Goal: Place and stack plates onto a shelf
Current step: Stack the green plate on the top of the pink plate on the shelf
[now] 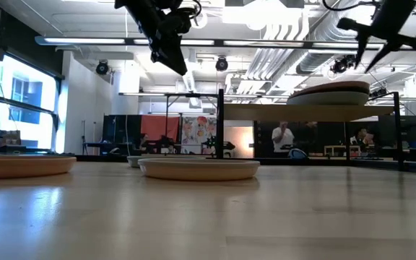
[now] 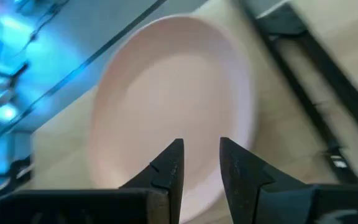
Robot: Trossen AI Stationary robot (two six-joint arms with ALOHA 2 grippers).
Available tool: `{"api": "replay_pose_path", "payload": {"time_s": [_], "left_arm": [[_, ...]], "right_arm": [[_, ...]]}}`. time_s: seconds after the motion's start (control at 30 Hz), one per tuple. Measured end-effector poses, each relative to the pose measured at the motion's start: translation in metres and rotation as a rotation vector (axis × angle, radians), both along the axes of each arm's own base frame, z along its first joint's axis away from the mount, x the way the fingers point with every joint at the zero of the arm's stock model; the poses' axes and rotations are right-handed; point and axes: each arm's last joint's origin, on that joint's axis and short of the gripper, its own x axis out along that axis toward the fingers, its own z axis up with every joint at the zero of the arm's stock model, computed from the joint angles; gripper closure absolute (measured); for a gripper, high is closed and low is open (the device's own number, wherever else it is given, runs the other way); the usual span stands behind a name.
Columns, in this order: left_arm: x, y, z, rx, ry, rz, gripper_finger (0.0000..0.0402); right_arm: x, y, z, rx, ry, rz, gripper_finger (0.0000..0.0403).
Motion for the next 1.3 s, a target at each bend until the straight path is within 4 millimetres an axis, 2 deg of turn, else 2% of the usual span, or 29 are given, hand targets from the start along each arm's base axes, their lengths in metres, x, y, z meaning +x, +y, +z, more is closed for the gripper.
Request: {"api": "replay_pose_path", "payload": {"time_s": [0.23,0.47,0.67,0.87,1.07,1.3], "left_arm": [[-0.001,0.0,-0.001,-0.026,0.003,0.025,0.0305],[-0.01,-0.005,-0.008,-0.143,0.094,0.116,0.0305],[-0.016,-0.013,-0.017,-0.248,0.17,0.21,0.0305],[-0.014,-0.03,-0.02,-0.321,0.213,0.266,0.0305],[-0.006,-0.054,-0.02,-0.383,0.211,0.307,0.0305],[-0.002,-0.095,-0.022,-0.44,0.274,0.318,0.0305]], "right_arm": [[0.027,-0.011,0.006,-0.075,-0.025,0.327,0.032],[0.056,-0.004,0.004,-0.065,-0.06,0.686,0.032],[0.077,0.018,0.0,-0.014,-0.098,0.976,0.032],[0.091,0.046,-0.004,0.014,-0.083,1.203,0.032],[0.096,0.071,-0.009,0.054,-0.037,1.355,0.032],[0.097,0.099,-0.019,0.139,0.046,1.492,0.032]]}}
